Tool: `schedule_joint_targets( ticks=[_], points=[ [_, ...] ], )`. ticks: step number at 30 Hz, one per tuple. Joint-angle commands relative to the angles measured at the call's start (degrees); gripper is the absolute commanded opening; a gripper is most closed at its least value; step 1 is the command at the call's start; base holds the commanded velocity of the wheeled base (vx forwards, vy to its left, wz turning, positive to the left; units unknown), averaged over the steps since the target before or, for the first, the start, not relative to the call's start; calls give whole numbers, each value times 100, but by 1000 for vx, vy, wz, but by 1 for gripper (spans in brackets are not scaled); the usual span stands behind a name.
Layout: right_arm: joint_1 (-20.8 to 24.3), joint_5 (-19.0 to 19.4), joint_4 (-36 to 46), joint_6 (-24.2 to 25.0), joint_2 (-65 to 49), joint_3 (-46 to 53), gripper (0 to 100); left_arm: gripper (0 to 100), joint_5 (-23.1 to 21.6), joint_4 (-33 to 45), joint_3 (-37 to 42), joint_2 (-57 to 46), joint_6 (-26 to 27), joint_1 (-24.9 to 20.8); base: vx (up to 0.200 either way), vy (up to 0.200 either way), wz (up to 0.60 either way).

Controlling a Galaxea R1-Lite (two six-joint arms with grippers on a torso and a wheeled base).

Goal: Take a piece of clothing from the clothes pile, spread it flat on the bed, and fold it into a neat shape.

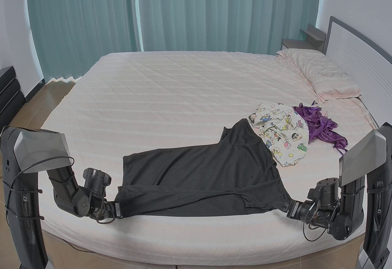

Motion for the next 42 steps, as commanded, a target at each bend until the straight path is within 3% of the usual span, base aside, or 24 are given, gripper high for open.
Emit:
schedule_joint_targets(
  ticks=[1, 10, 11, 20, 22, 25, 26, 28, 33, 42],
  points=[
    [2, -5, -58, 1, 7, 9, 100, 0, 6, 202, 121, -272, 29, 21, 0, 0, 0],
    [11, 12, -58, -8, 7, 44, 100, 0, -3, 299, 121, -299, 47, 3, 0, 0, 0],
    [11, 12, -58, 1, 7, 44, 100, 100, -3, 299, 121, -299, 47, 3, 0, 0, 0],
    [-42, 30, -58, 10, -107, -26, 100, 100, -100, 386, 7, -545, 12, 74, 0, 0, 0],
    [-77, 56, -58, 10, -204, -140, 100, 100, -302, 404, -213, -668, -23, 206, 0, 0, 0],
    [-95, 74, -58, 45, -257, -290, 100, 100, -460, 492, -582, -677, -269, 241, 0, 0, 0],
    [-112, 100, -58, 186, -248, -501, 100, 100, -504, 720, -1021, -624, -639, 241, 0, 0, 0],
    [-121, 127, -41, 238, -178, -703, 100, 100, -548, 1081, -1382, -448, -797, 223, 0, 0, 0],
    [-138, 135, -5, 203, 24, -949, 100, 100, -724, 1380, -1962, 70, -823, 126, 0, 0, 0],
    [-297, 135, 3, -52, 288, -1336, 100, 100, -574, 1344, -2067, 255, -586, 30, 0, 0, 0]
  ],
)
